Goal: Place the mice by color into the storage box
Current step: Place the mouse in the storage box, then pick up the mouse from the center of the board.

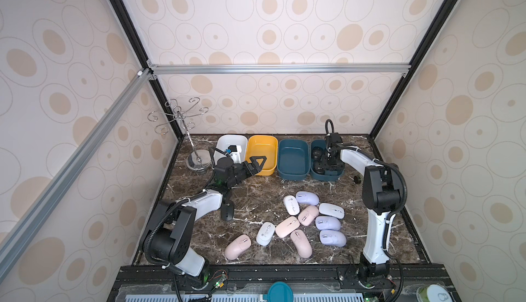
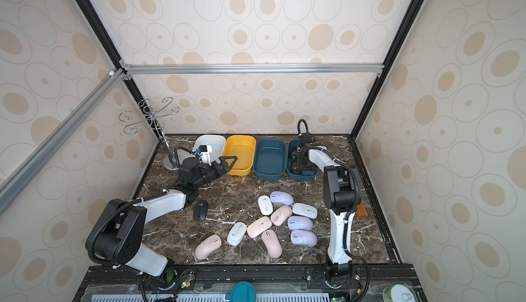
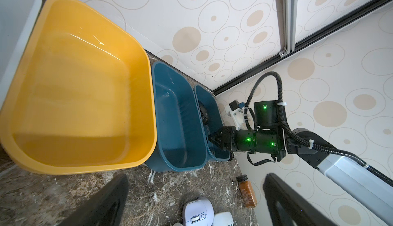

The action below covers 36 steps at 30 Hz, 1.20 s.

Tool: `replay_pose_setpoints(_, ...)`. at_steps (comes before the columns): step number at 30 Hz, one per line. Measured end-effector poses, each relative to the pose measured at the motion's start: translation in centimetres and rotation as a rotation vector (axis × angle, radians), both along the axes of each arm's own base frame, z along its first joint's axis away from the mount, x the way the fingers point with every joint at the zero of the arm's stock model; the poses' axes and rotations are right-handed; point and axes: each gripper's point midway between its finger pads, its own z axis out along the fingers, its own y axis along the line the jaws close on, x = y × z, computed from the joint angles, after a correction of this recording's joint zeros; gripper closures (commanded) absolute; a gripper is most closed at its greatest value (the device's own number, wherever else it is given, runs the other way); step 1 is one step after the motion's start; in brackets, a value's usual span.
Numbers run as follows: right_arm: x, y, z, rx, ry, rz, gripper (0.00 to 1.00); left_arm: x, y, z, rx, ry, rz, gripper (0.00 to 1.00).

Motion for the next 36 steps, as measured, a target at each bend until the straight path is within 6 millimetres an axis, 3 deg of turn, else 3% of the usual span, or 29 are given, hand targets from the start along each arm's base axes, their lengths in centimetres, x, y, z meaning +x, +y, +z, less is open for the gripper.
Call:
replay_pose_setpoints(13, 0.1, 0.0, 0.7, -0.008, -0.015, 0.001, 0.48, -0.1, 0.1, 0.2, 0.010, -0.009, -0.001, 0.00)
replay_pose_setpoints(16, -0.4, 0.5, 2.8, 0.000, -0.059, 0.006, 0.46, -0.1, 0.6, 0.9, 0.029, -0.027, 0.016, 0.00)
replay_pose_setpoints(19, -1.2, 2.4, 6.9, 0.022, -0.152, 0.040, 0.44, 0.1, 1.8, 2.1, 0.053, -0.058, 0.062, 0.00)
replay_pose_setpoints(23, -2.9, 7.9, 13.0, 0.061, -0.305, 0.145, 0.38, 0.8, 5.2, 4.5, 0.064, -0.113, 0.170, 0.00)
replay_pose_setpoints(26, -5.4, 13.9, 15.2, 0.095, -0.371, 0.265, 0.31, 1.1, 8.2, 6.4, 0.075, -0.154, 0.271, 0.00)
replay_pose_setpoints(30, -11.0, 22.8, 14.0, 0.141, -0.350, 0.459, 0.23, 0.4, 12.3, 9.7, 0.102, -0.229, 0.425, 0.00)
replay_pose_setpoints(36, -18.3, 33.2, 9.5, 0.208, -0.232, 0.658, 0.16, -1.6, 18.0, 13.3, 0.120, -0.305, 0.666, 0.00)
